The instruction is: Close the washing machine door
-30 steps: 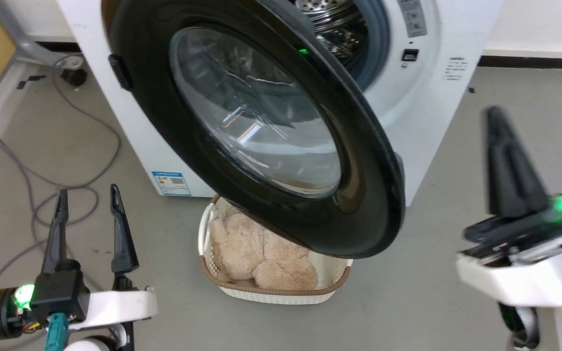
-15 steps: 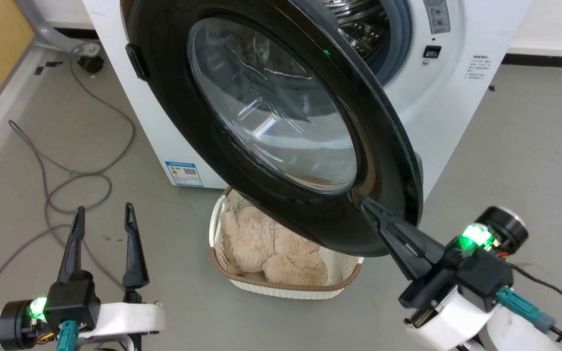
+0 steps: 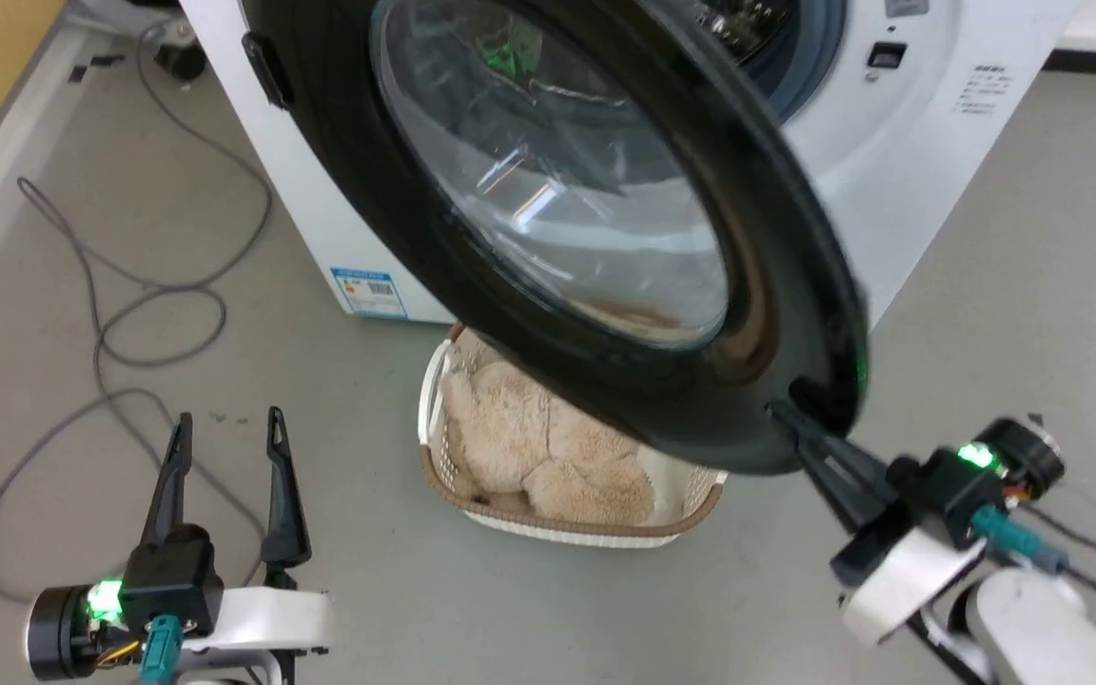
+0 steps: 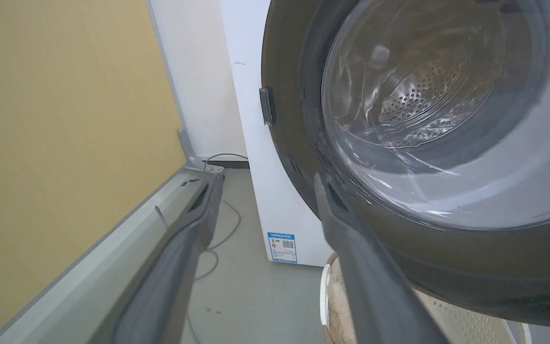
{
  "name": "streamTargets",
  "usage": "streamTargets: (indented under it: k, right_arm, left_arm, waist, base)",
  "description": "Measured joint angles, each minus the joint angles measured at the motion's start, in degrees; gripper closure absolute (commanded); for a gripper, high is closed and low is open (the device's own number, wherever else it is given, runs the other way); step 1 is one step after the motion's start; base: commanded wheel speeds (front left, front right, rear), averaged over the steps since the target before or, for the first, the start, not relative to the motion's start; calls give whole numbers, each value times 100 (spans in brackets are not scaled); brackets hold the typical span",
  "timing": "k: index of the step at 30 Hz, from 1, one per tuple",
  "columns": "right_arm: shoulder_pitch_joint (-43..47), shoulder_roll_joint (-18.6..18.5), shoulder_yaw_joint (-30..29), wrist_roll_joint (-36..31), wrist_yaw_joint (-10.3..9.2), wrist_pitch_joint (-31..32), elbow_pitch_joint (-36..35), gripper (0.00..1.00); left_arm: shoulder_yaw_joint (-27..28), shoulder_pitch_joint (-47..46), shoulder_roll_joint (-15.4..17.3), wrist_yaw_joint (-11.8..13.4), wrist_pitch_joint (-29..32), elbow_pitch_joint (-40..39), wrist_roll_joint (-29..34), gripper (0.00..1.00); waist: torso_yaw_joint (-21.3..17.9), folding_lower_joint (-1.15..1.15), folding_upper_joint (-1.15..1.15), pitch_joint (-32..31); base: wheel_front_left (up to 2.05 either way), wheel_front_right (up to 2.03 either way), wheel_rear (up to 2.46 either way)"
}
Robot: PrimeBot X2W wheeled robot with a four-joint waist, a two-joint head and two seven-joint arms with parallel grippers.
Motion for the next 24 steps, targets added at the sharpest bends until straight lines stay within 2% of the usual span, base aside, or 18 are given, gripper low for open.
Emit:
streamTargets:
  k: [16,24]
  right_arm:
    - [-1517,-92,-1070,86,0,0,1020,100]
    - [-2407,-42,-1541,-112,1,0,1602,100]
  left_arm:
    - [-249,-615,-202,-99,0,40,1,0]
    - [-313,-880,-263,-100,0,26,-3,0]
  waist:
    - [226,0,0,970]
    - [296,1,0,1411]
  base:
    - [0,0,0]
    - [0,0,0]
